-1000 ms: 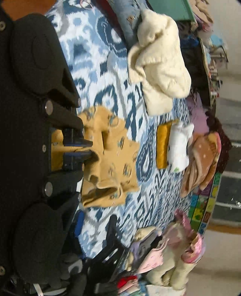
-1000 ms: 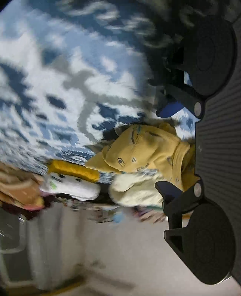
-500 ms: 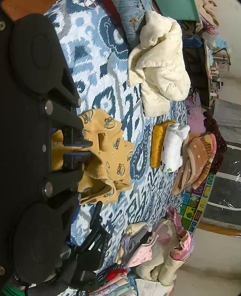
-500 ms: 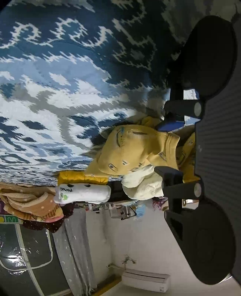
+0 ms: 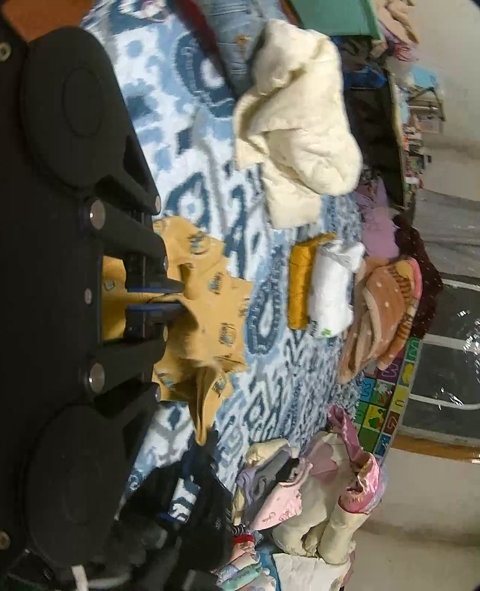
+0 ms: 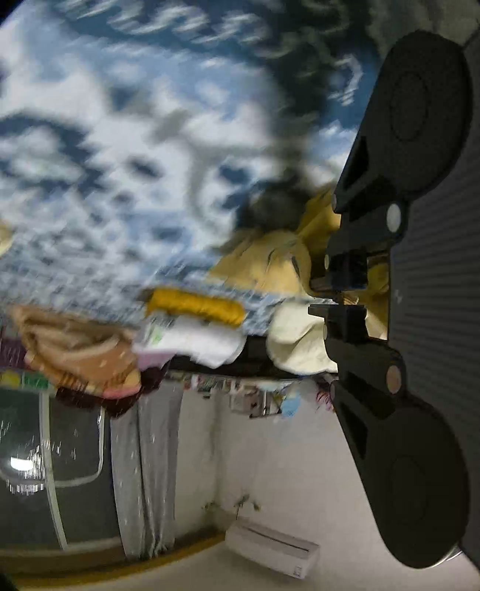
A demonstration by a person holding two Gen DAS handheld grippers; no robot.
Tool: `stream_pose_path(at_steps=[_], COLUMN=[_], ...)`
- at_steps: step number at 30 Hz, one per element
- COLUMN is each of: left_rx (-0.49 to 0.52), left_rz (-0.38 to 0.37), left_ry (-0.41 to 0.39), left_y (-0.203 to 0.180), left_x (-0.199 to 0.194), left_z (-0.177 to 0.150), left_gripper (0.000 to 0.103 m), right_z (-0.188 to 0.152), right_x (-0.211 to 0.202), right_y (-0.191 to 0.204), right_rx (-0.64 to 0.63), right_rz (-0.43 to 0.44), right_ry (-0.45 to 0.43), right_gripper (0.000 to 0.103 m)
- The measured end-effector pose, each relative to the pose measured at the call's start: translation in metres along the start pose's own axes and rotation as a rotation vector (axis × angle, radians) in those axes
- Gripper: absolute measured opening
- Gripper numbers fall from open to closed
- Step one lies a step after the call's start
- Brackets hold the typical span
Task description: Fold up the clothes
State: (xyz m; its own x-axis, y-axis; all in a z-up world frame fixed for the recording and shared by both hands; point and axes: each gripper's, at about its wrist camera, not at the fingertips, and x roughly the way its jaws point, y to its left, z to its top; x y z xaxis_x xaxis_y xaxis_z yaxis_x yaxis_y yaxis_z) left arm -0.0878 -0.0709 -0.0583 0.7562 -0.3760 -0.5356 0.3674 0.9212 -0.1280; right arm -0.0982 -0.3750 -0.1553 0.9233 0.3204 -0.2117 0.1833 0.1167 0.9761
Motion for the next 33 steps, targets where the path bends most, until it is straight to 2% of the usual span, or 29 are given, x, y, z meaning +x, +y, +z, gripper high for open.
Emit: stream_pose_path(at_steps=[8, 18, 20, 21, 24, 28, 30, 33], left_rx=[0.121, 0.246, 0.259, 0.265, 0.291, 0.341, 0.356, 0.35], left_rz=[-0.052, -0.21, -0.245, -0.263, -0.319, -0.345, -0.341, -0.337], left_ry=[-0.121, -0.296, -0.32, -0.329, -0.342, -0.328, -0.308, -0.256], left_y=[-0.03, -0.091, -0.101, -0.106, -0.118, -0.134, -0.136, -0.13], left_x=[-0.011, -0.045, -0.054, -0.058, -0.068, -0.067, -0.058, -0.04], left_z=[0.052, 0.116, 0.124, 0.127, 0.13, 0.126, 0.12, 0.11], left_gripper=[0.003, 0.003, 0.003, 0.003, 0.003, 0.003, 0.003, 0.003], right_z=[0.038, 0.059, 0.063, 0.065, 0.065, 0.07, 0.074, 0.074], right_x=[-0.051, -0.152, -0.172, -0.181, -0.206, -0.225, -0.227, -0.221], right_y=[0.072, 0.147, 0.158, 0.162, 0.173, 0.178, 0.168, 0.142], right_rx=[-0.147, -0.311, -0.334, -0.349, -0.401, -0.455, -0.484, -0.552], right_rz=[0.092, 0.185, 0.197, 0.204, 0.226, 0.193, 0.137, 0.002], right_ry=[-0.097, -0.254, -0.282, -0.294, -0.323, -0.31, -0.286, -0.25], right_gripper=[0.008, 0.008, 0.007, 0.003, 0.003, 0.003, 0.003, 0.007])
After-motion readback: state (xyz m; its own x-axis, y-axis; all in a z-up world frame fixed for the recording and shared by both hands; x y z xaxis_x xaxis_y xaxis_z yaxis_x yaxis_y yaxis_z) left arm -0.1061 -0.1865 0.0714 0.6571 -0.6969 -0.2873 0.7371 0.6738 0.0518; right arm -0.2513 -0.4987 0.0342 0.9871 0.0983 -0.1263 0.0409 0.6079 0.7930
